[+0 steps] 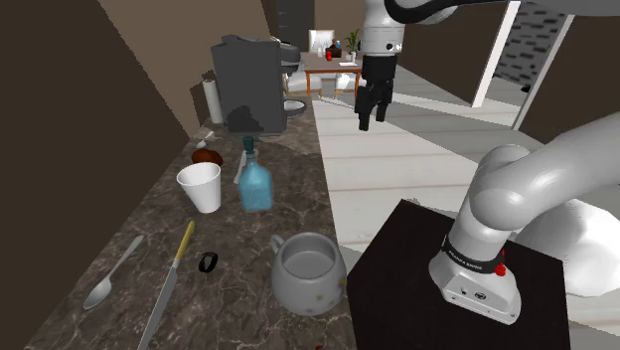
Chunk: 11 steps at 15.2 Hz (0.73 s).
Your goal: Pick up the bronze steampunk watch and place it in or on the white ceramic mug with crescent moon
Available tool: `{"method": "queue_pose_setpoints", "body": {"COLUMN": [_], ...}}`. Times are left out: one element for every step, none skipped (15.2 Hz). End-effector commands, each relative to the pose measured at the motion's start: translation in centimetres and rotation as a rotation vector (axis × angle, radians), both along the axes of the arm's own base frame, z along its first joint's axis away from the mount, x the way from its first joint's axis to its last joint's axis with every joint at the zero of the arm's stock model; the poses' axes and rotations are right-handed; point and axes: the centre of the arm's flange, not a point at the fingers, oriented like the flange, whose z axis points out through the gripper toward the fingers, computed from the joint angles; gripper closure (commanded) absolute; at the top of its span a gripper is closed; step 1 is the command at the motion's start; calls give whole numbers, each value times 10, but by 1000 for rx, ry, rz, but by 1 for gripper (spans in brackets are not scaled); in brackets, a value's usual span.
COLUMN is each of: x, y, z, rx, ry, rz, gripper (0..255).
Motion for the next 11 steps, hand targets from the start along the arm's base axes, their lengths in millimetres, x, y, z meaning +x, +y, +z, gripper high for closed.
{"method": "queue_pose_setpoints", "body": {"x": [0, 5, 11, 16, 21, 26, 31, 36, 41, 46, 51], "y": [0, 11, 22, 33, 44, 55, 66, 77, 88, 99, 110], "z": [0, -5, -10, -16, -21, -26, -31, -36, -41, -46, -52], "rx": [0, 0, -1, -1, -1, -2, -2, -3, -3, -3, -4], "ry": [0, -2, -5, -7, -10, -12, -15, -17, -19, -22, -24], "rz": [0, 7, 13, 20, 27, 33, 40, 47, 53, 60, 66], "gripper": [0, 0, 0, 0, 0, 0, 0, 0, 0, 0, 0]}}
